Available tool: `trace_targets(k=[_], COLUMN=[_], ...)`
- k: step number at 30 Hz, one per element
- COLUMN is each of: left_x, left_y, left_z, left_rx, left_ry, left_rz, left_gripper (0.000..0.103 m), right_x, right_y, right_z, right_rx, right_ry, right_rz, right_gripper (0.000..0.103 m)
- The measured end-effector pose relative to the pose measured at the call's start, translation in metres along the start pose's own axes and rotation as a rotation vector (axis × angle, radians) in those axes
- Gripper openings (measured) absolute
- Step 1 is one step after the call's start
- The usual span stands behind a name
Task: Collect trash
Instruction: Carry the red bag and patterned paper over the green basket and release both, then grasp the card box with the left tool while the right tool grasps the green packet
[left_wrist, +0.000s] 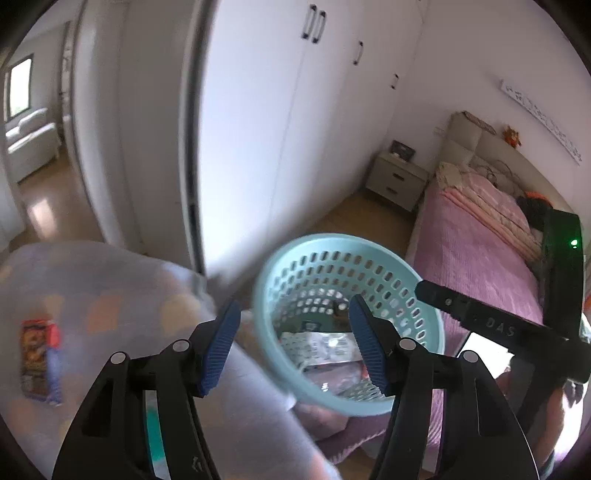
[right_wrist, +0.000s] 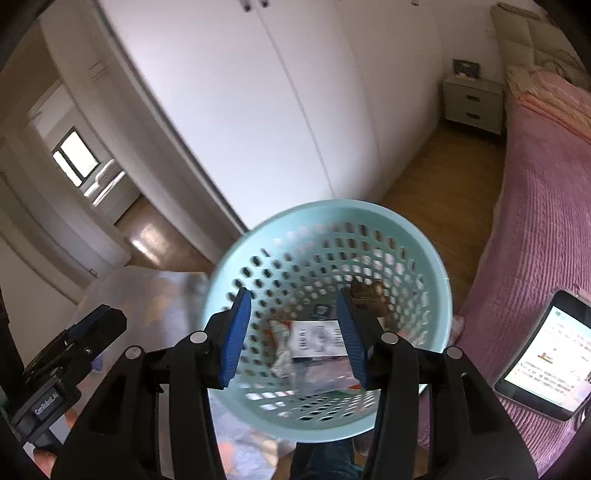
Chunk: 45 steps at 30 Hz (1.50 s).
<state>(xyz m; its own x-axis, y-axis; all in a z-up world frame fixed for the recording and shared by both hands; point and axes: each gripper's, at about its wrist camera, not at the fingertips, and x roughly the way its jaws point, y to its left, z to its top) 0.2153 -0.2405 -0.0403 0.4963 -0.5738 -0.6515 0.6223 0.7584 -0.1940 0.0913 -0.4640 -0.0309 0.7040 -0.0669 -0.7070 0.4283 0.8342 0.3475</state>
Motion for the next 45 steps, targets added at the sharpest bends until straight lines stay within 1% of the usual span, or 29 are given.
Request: trace_targets(k=[3,7,9,11,14,16,18,19,21,24,26,29,32,34,35,36,38,41,43,45], left_x=[-0.025,-0.056,-0.071,-0.084,-0.101,-0.108,-0.110,-0.108,-0.104,-0.090,-0.083,-0.074,-0.067,-0.062,-0.059,-0.057,-0.052,-0.045,-0.044,-0.043], left_y=[0.017,0.052,0.077,0.102,0.139,0.158,0.177,0.185,0.196,0.208,0.211,0.213,0.211,0.206,0.205,0.204,0.205,0.206,0.203,0.200], left_z=[-0.009,-0.023,-0.029,-0.034,-0.042,-0.047,-0.054,-0.058,-0.065,-0.074,-0.079,-0.083,-0.082,-0.077,-0.075,-0.073,-0.073,-0.077,-0.079,-0.080], left_rx=[-0.022,-0.066,-0.106,-0.154,-0.235,-0.270,-0.303,-0.323,-0.350,-0.380,-0.389,-0.389,-0.370,-0.336,-0.320,-0.314,-0.318,-0.313,-0.297,-0.278], left_ry=[-0.020,-0.051,-0.066,-0.081,-0.098,-0.101,-0.098,-0.094,-0.076,-0.036,-0.031,-0.026,0.006,0.032,0.049,0.056,0.065,0.079,0.068,0.067], left_rz=[0.034,0.096,0.143,0.185,0.219,0.244,0.270,0.278,0.287,0.275,0.270,0.260,0.279,0.315,0.342,0.347,0.335,0.332,0.349,0.370], left_gripper=[0.060,0.068,0.069,0.070,0.070,0.072,0.076,0.079,0.080,0.080,0.080,0.080,0.080,0.080,0.080,0.080,0.079,0.071,0.069,0.065], right_x=[-0.008,-0.016,-0.015,-0.014,-0.013,-0.008,0.000,0.004,0.013,0.026,0.032,0.038,0.040,0.042,0.044,0.046,0.051,0.055,0.058,0.061], right_y=[0.023,0.059,0.080,0.097,0.127,0.146,0.161,0.169,0.178,0.187,0.191,0.196,0.199,0.201,0.202,0.202,0.203,0.211,0.215,0.218], right_z=[-0.005,-0.018,-0.028,-0.036,-0.052,-0.066,-0.081,-0.089,-0.102,-0.120,-0.128,-0.133,-0.136,-0.136,-0.136,-0.136,-0.134,-0.138,-0.139,-0.141], right_rx=[-0.045,-0.131,-0.170,-0.216,-0.298,-0.343,-0.373,-0.388,-0.409,-0.420,-0.426,-0.437,-0.452,-0.455,-0.449,-0.439,-0.432,-0.457,-0.473,-0.482], right_ry=[-0.013,-0.033,-0.019,-0.010,-0.002,0.019,0.050,0.063,0.093,0.133,0.149,0.153,0.155,0.156,0.160,0.168,0.184,0.184,0.180,0.173], right_rz=[0.027,0.067,0.120,0.151,0.189,0.222,0.243,0.249,0.264,0.282,0.287,0.282,0.272,0.271,0.270,0.274,0.278,0.258,0.234,0.208], right_gripper=[0.045,0.045,0.045,0.045,0.045,0.045,0.054,0.054,0.055,0.055,0.055,0.059,0.063,0.065,0.068,0.071,0.071,0.071,0.071,0.071])
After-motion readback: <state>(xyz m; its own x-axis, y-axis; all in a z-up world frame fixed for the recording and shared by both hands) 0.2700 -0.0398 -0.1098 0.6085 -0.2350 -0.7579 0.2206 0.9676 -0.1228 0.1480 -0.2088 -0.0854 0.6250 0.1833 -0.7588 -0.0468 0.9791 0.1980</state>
